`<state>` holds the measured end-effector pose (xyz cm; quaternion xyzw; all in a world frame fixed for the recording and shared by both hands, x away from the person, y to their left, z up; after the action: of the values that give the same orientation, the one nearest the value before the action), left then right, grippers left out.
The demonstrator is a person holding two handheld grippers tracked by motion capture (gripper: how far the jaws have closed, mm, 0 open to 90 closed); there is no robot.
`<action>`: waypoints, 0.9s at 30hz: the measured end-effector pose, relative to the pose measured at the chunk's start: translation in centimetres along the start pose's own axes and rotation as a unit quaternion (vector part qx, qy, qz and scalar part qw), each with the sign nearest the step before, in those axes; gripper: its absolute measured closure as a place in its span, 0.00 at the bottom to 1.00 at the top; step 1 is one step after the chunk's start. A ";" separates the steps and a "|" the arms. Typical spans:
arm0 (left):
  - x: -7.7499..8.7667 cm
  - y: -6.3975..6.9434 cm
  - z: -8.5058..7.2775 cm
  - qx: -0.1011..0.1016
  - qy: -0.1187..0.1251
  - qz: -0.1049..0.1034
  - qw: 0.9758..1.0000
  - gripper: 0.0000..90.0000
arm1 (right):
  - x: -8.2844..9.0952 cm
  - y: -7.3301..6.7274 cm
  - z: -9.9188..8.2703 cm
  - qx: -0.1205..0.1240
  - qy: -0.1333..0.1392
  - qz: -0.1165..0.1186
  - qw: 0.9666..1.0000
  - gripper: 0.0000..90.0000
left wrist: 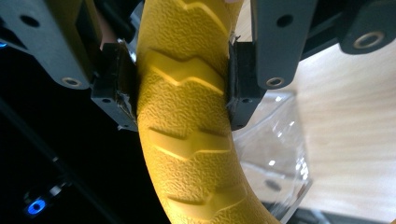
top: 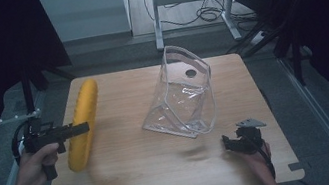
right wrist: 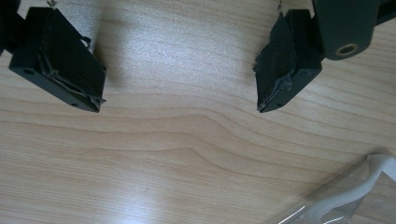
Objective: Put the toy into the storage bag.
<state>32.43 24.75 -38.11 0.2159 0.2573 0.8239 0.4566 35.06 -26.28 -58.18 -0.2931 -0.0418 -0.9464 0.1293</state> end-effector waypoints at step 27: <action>-6.5 4.5 2.1 -0.028 0.127 -0.012 0.992 0.56 | 0.0 0.0 0.0 -0.001 -0.001 0.000 1.000 0.18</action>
<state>33.93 17.62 -34.47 0.0941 0.2927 0.8459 0.4358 35.03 -26.28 -58.17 -0.2944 -0.0409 -0.9460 0.1292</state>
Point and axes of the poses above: each handheld gripper's, and its own axes: x roughly backward along the jaws, z roughly out of its top, y roughly to its right, the point moved 6 cm from there along -x, roughly forward along the jaws, and after that the axes turned 9 degrees about y, right-handed, at the moved point
